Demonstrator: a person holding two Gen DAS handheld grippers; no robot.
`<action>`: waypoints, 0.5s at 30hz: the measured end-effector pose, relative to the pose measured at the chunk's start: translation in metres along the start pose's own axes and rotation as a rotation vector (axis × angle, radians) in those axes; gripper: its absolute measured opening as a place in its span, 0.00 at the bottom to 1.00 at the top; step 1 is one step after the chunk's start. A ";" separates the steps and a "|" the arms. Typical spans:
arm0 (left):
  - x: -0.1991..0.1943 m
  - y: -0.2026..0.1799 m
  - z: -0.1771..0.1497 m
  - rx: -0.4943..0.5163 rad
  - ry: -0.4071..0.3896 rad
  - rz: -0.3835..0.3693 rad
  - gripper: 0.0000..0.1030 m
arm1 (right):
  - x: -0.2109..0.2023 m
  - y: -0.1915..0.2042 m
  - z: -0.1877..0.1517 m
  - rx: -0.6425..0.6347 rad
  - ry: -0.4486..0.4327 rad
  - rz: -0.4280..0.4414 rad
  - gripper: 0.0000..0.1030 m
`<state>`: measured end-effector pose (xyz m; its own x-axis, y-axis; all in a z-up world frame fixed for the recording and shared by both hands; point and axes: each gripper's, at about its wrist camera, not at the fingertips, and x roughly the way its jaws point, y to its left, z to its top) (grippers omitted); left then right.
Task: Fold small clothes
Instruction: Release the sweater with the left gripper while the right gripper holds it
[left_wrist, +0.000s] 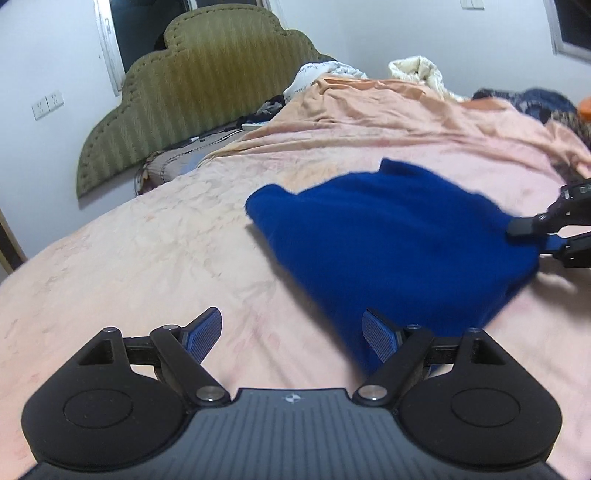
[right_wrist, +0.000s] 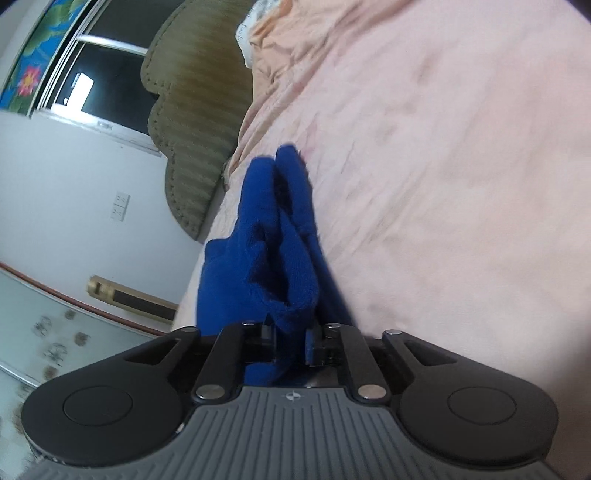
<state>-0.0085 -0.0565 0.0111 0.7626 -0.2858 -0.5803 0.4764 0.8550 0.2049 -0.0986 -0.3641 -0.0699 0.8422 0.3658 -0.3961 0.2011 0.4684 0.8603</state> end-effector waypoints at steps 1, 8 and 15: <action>0.006 0.001 0.006 -0.022 0.008 -0.010 0.82 | -0.006 0.004 0.003 -0.040 -0.029 -0.021 0.33; 0.061 0.013 0.044 -0.186 0.049 -0.026 0.82 | 0.024 0.083 0.046 -0.454 -0.065 -0.089 0.44; 0.088 0.021 0.052 -0.248 0.083 -0.035 0.82 | 0.111 0.093 0.063 -0.582 0.026 -0.245 0.41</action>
<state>0.0911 -0.0860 0.0054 0.7041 -0.2898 -0.6483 0.3724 0.9280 -0.0104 0.0456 -0.3307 -0.0134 0.7923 0.2089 -0.5733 0.0748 0.8992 0.4310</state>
